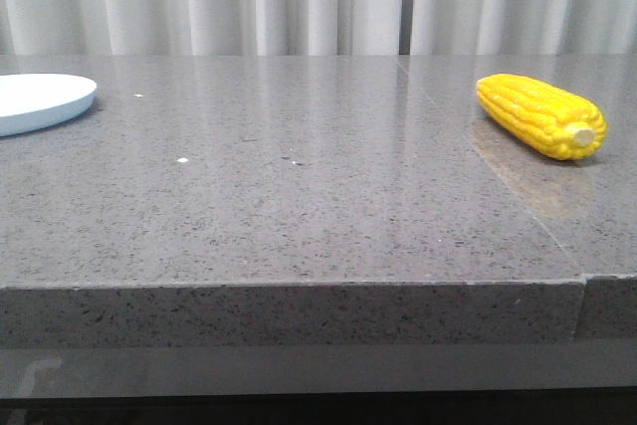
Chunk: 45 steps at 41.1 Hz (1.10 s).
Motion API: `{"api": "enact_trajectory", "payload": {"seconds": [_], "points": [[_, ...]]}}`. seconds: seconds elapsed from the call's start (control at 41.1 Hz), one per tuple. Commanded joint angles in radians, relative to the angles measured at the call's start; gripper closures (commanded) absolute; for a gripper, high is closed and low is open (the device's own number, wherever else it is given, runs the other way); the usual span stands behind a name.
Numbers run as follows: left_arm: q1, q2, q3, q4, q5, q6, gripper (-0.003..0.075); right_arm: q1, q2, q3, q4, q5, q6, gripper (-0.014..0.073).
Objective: Place corn on plate with both arms
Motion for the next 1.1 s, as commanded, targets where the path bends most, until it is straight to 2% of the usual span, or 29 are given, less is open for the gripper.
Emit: {"api": "enact_trajectory", "payload": {"seconds": [0.0,0.219,0.365,0.512,0.804,1.072], "points": [[-0.001,-0.020,0.003,-0.006,-0.081,-0.010,0.0741,0.002,-0.013,-0.017,-0.003,-0.088,-0.010,0.0662],[-0.001,-0.020,0.003,-0.006,-0.088,-0.010,0.0741,0.002,-0.013,-0.017,-0.003,-0.101,-0.010,0.0662],[-0.003,-0.020,-0.012,-0.006,-0.191,-0.010,0.0740,0.002,-0.013,-0.041,-0.003,-0.118,-0.010,0.0662],[-0.003,-0.017,-0.125,-0.006,-0.173,-0.010,0.0740,0.002,-0.012,-0.131,-0.003,-0.089,-0.010,0.0662],[-0.003,0.018,-0.455,-0.004,0.107,-0.010,0.0741,0.002,0.017,-0.390,-0.048,0.147,-0.010,0.0662],[-0.003,0.251,-0.741,-0.004,0.392,-0.010,0.0741,0.002,0.227,-0.621,-0.048,0.347,-0.010,0.0662]]}}
